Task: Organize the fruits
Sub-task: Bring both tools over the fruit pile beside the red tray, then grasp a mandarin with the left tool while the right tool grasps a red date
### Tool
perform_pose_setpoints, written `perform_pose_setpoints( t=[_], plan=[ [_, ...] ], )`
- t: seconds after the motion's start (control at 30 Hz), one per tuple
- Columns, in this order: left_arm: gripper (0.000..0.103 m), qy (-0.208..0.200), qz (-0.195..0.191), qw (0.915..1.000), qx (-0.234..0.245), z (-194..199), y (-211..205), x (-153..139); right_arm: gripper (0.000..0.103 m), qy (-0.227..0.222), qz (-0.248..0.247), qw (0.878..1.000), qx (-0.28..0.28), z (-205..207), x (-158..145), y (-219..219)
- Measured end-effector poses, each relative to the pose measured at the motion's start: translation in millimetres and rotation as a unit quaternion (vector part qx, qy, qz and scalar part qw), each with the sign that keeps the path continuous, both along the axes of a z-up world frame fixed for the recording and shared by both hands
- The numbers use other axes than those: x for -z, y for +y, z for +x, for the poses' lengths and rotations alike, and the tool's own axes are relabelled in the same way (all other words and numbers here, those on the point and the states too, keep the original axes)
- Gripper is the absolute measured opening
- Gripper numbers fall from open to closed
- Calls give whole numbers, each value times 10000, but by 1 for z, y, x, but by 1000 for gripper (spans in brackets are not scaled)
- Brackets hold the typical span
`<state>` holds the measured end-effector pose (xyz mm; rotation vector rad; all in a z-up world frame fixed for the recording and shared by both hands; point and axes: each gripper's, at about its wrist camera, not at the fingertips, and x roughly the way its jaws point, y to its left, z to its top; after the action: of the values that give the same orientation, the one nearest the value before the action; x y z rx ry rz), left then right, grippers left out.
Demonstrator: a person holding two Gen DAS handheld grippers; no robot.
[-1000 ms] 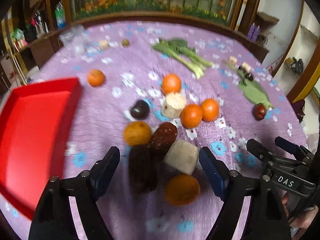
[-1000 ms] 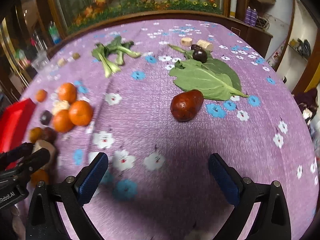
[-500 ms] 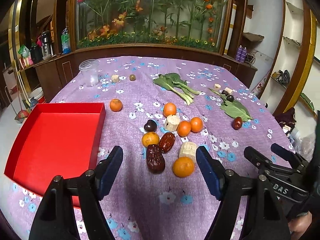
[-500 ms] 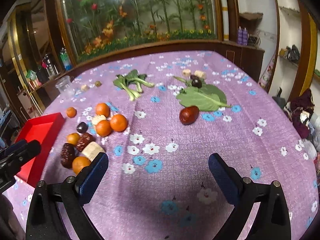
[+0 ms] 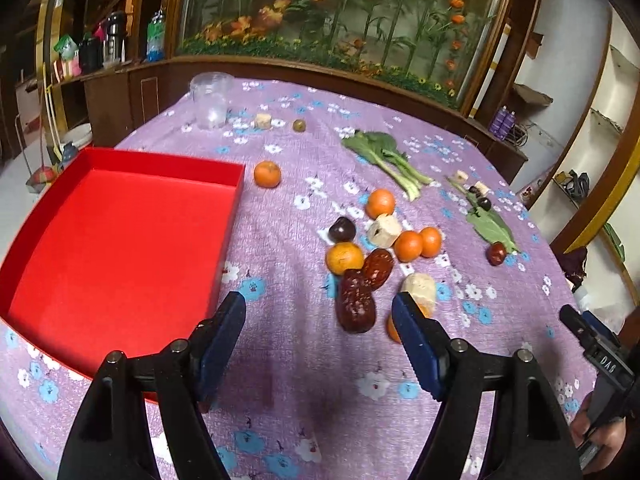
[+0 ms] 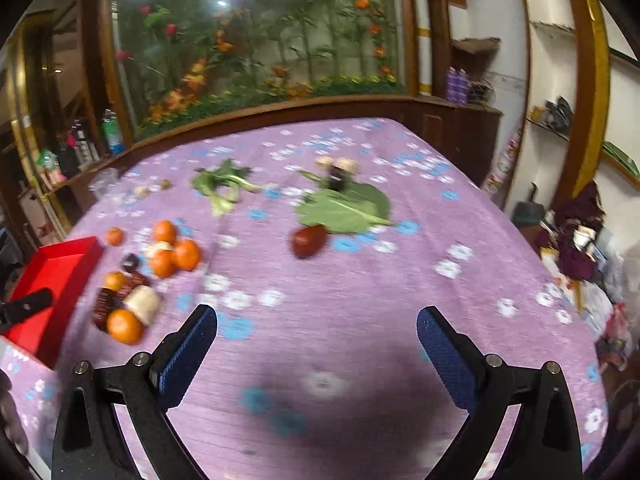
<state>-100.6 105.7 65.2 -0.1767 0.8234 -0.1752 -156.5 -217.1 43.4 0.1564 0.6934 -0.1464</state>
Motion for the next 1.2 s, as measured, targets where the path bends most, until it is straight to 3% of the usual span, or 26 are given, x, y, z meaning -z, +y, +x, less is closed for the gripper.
perform_pose_setpoints(
  t=[0.2, 0.33, 0.4, 0.67, 1.1, 1.17, 1.2],
  plan=[
    [74, 189, -39, 9969, 765, 5, -36, 14, 89, 274, 323, 9990, -117, 16, 10, -25],
    [53, 358, -26, 9918, 1228, 9, -61, 22, 83, 406, 630, 9962, -451, 43, 17, -22],
    [50, 401, -26, 9905, 1314, 11, -67, 25, 80, 445, 606, 9960, -484, 61, 19, -19],
    [49, 601, -23, 9892, 1339, 26, -69, 37, 80, 719, 871, 9930, -336, 117, 35, -24],
    [49, 730, 74, 9863, 1479, 33, -87, 50, 80, 792, 1008, 9915, -240, 140, 45, -24],
    [46, 696, 132, 9870, 1443, 32, -88, 50, 80, 823, 972, 9916, -218, 144, 47, -22],
    [38, 665, 227, 9878, 1390, 32, -89, 50, 80, 849, 951, 9916, -216, 146, 47, -21]
  ],
)
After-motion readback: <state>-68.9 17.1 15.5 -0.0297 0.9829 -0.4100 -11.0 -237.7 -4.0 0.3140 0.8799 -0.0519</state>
